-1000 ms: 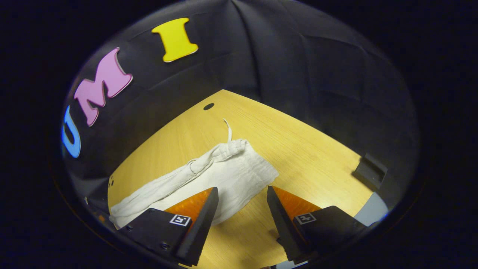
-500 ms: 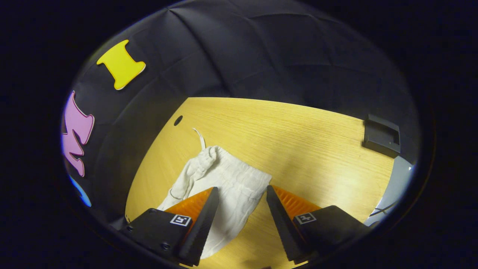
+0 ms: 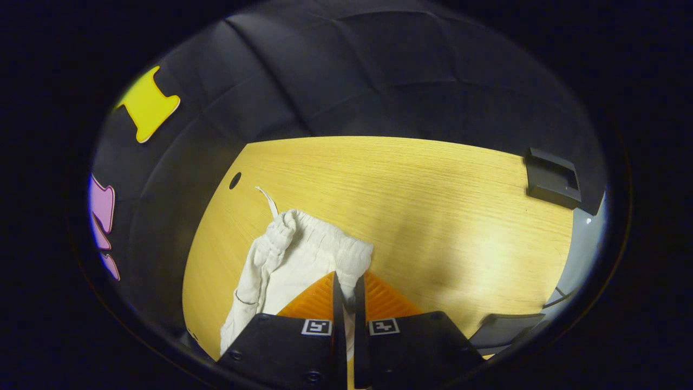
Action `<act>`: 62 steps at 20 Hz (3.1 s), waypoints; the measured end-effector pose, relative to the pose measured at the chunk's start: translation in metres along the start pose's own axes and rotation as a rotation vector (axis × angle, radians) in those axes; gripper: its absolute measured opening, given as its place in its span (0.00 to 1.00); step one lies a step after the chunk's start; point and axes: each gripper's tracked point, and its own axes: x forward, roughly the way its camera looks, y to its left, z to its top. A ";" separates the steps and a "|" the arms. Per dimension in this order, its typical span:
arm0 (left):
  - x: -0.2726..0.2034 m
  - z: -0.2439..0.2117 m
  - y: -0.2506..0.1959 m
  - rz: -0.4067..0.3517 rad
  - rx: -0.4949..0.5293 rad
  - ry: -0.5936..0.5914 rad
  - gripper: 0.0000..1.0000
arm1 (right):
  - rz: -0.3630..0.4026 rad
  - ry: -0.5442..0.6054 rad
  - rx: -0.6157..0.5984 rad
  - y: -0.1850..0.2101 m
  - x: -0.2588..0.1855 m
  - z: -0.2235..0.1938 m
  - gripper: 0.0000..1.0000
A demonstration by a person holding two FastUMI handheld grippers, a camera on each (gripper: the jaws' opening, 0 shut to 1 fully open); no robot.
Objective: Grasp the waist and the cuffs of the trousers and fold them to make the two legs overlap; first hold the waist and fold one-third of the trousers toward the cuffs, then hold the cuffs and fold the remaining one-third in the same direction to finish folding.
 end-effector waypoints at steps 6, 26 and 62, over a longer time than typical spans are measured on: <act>0.030 0.029 0.003 -0.026 -0.140 -0.035 0.96 | 0.011 0.014 -0.059 -0.003 -0.002 0.000 0.10; 0.122 0.068 -0.040 0.085 -0.041 -0.034 0.08 | 0.072 -0.009 -0.110 -0.001 -0.005 0.003 0.10; 0.098 0.026 -0.052 -0.119 -0.204 0.050 0.07 | 0.770 0.037 -0.728 0.046 -0.045 0.018 0.10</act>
